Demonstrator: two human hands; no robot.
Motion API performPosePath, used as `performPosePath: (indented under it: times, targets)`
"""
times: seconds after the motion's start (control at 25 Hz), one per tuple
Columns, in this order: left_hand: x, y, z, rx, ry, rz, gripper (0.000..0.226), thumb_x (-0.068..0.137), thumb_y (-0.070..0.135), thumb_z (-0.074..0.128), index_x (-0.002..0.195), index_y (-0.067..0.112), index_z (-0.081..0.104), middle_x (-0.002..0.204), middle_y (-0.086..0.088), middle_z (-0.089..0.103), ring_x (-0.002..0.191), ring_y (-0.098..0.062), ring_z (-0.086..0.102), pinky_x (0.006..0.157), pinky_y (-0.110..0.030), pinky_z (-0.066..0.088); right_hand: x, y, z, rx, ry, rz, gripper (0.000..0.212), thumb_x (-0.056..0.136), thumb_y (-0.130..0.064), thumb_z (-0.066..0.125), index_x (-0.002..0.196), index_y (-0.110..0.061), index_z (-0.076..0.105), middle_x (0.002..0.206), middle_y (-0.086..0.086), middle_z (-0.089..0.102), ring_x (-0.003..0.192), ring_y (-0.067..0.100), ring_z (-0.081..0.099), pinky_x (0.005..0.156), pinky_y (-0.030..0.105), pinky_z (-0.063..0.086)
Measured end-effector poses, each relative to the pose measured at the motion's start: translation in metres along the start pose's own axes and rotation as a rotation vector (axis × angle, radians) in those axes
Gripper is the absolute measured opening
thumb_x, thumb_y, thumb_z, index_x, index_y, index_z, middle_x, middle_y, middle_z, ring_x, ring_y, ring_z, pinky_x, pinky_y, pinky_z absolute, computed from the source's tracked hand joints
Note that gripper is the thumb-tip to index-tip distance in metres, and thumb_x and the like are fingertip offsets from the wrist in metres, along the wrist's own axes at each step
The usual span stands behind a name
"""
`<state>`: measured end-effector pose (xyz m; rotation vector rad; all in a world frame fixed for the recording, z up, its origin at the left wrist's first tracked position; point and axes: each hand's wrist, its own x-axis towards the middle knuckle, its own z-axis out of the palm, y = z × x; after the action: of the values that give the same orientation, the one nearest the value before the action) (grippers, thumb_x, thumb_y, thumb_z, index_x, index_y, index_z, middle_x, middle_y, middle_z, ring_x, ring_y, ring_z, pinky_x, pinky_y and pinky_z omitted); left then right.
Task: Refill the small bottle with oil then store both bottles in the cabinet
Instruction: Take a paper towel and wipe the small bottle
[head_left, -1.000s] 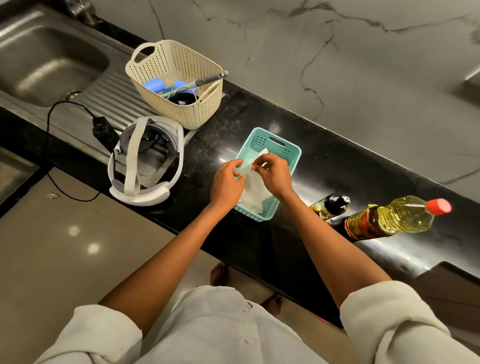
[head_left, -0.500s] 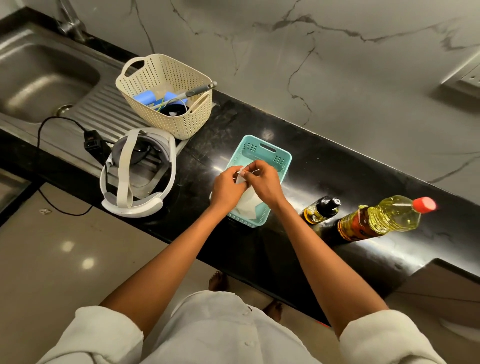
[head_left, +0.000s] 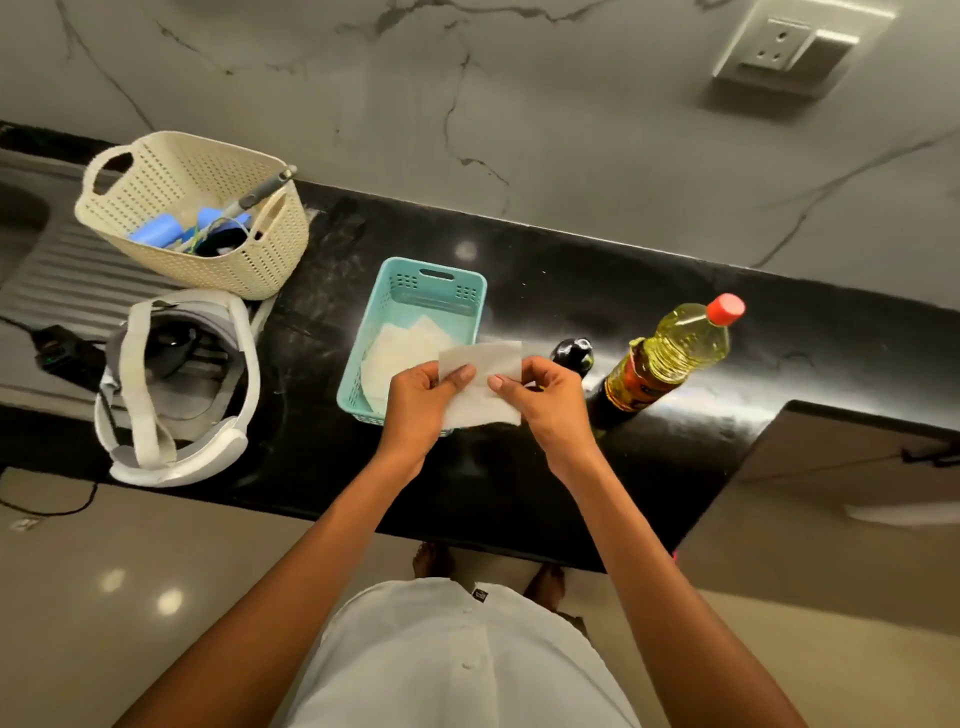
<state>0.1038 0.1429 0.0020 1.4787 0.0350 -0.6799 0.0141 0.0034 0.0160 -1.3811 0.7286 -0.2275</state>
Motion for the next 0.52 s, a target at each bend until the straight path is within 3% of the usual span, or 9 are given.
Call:
performPosePath:
  times: [0.04, 0.24, 0.36, 0.44, 0.52]
  targets:
    - [-0.006, -0.001, 0.008, -0.005, -0.042, -0.018, 0.014, 0.099, 0.015, 0.074, 0.112, 0.012, 0.079, 0.097, -0.005, 0.084, 0.086, -0.017, 0.080, 0.065, -0.029, 0.064, -0.005, 0.005, -0.012, 0.019, 0.026, -0.001, 0.016, 0.090, -0.008, 0.083, 0.103, -0.001, 0.077, 0.102, 0.023, 0.077, 0.100, 0.046, 0.075, 0.088, 0.054, 0.063]
    - [-0.012, -0.008, 0.040, 0.055, -0.239, -0.082, 0.017, 0.099, 0.003, 0.071, 0.108, 0.012, 0.082, 0.107, -0.011, 0.083, 0.101, -0.028, 0.078, 0.084, -0.035, 0.065, -0.027, 0.005, -0.062, 0.123, 0.027, 0.054, 0.024, 0.093, -0.003, 0.078, 0.116, -0.008, 0.076, 0.104, 0.005, 0.081, 0.097, 0.027, 0.079, 0.077, 0.036, 0.065]
    - [-0.009, -0.006, 0.052, 0.148, -0.294, -0.104, 0.024, 0.098, -0.006, 0.063, 0.107, 0.005, 0.082, 0.111, -0.012, 0.082, 0.106, -0.028, 0.077, 0.082, -0.031, 0.065, -0.027, 0.008, -0.086, 0.114, 0.056, 0.040, 0.018, 0.091, 0.009, 0.071, 0.100, -0.003, 0.080, 0.098, 0.011, 0.080, 0.087, 0.025, 0.074, 0.063, 0.028, 0.058]
    - [-0.009, -0.003, 0.062, 0.074, -0.275, -0.201, 0.031, 0.101, 0.002, 0.051, 0.120, 0.002, 0.075, 0.118, -0.017, 0.079, 0.110, -0.033, 0.077, 0.086, -0.038, 0.066, -0.026, 0.009, -0.100, 0.090, 0.092, 0.010, 0.026, 0.090, 0.015, 0.065, 0.092, -0.006, 0.080, 0.097, 0.005, 0.080, 0.095, 0.024, 0.075, 0.065, 0.027, 0.059]
    - [-0.010, 0.000, 0.073, -0.008, -0.291, -0.298, 0.033, 0.107, 0.024, 0.052, 0.129, 0.005, 0.069, 0.123, -0.019, 0.077, 0.111, -0.034, 0.077, 0.089, -0.042, 0.066, -0.025, 0.010, -0.109, 0.006, 0.112, -0.074, 0.032, 0.089, 0.016, 0.063, 0.090, -0.010, 0.082, 0.100, -0.002, 0.079, 0.104, 0.022, 0.074, 0.073, 0.028, 0.061]
